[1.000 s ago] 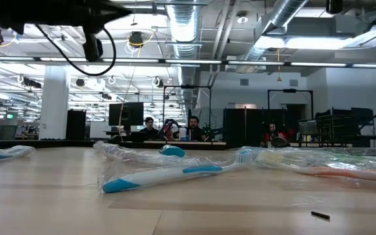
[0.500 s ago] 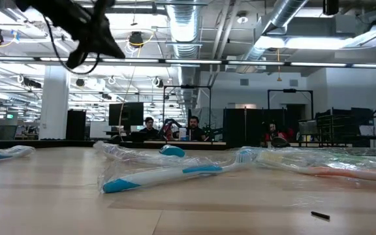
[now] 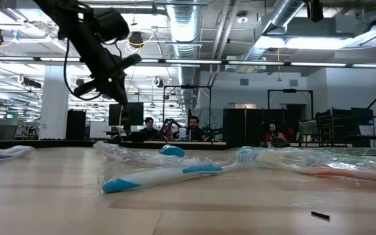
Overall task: Pick & Place toothbrushing station
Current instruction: Put the top purple toothbrush into the left section of wire organizer
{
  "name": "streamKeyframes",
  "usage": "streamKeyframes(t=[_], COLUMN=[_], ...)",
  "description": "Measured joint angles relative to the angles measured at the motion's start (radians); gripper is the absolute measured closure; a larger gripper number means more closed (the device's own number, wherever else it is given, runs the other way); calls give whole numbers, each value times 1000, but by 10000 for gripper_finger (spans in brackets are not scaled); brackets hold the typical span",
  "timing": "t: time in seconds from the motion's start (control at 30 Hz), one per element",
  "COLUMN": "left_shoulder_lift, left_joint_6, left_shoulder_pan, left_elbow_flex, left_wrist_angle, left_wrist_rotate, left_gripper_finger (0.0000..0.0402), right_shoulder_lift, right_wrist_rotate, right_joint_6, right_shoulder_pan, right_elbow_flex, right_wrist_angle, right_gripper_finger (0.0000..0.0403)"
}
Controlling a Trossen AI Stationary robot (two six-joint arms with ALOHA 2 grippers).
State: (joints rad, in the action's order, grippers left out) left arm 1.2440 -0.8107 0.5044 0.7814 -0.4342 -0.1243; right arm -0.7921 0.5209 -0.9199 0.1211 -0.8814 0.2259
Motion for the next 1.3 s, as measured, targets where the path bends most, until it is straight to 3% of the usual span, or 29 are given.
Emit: streamKeyframes(t=[0.3, 0.7, 0.87, 1.07, 1.2, 1.3], left_shoulder_lift=[154, 300, 328, 337, 337, 337], left_joint_6=[119, 142, 151, 162, 154, 85], left_shoulder_pan=[97, 238, 247, 263, 276, 277], left_elbow_flex=[232, 248, 248, 248, 248, 248], left_wrist_angle=[-256, -291, -281, -284, -274, -187], left_wrist_rotate=[-70, 52, 82, 11, -3, 51], left_gripper_finger=[401, 394, 346, 272, 260, 265], right_shoulder_lift=[1, -31, -32, -32, -32, -32], right_wrist_rotate=[0, -2, -2, -2, -2, -2], right_joint_6=[15, 31, 40, 41, 40, 40], right_shoulder_pan=[8, 8, 8, 8, 8, 8], right_elbow_flex=[0, 1, 1, 1, 1, 1], right_wrist_angle=[-17, -24, -21, -20, -16, -15], right_gripper_finger=[295, 294, 294, 294, 294, 294])
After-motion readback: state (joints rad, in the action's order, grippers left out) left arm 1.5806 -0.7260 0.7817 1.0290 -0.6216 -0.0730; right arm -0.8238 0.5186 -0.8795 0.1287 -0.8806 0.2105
